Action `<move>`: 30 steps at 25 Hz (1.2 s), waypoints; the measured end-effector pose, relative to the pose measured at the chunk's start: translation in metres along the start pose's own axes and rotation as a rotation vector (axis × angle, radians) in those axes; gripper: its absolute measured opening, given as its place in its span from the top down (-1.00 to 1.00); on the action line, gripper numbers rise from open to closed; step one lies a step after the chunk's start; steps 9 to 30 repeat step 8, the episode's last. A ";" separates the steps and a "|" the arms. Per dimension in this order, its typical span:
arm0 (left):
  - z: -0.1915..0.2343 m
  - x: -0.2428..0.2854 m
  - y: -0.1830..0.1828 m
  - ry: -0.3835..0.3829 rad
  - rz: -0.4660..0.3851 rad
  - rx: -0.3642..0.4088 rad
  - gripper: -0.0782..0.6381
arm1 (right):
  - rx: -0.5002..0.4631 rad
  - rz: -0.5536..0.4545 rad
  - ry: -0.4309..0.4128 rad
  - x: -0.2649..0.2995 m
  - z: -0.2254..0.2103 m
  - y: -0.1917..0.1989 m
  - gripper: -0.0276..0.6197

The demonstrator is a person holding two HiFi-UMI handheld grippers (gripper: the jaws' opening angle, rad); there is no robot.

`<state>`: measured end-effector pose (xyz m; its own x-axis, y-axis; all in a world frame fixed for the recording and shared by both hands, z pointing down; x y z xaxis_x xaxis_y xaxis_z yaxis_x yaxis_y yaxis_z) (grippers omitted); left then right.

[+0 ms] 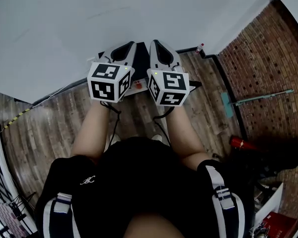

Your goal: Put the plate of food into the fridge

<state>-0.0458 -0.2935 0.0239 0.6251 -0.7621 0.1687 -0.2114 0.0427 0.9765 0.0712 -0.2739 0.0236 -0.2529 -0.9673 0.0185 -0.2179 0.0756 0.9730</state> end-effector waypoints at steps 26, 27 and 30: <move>0.010 -0.008 -0.003 -0.024 -0.011 0.005 0.79 | 0.008 -0.009 -0.028 0.007 0.012 -0.005 0.87; 0.010 -0.008 -0.003 -0.024 -0.011 0.005 0.79 | 0.008 -0.009 -0.028 0.007 0.012 -0.005 0.87; 0.010 -0.008 -0.003 -0.024 -0.011 0.005 0.79 | 0.008 -0.009 -0.028 0.007 0.012 -0.005 0.87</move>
Point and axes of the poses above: the fingertips, and each gripper's own axes: x forward along the fingers, z to its left, y out of its underside, the point moved 6 cm from there along -x, backward along the fingers, and after that the axes turned 13 degrees about x, right-handed, at the moved point
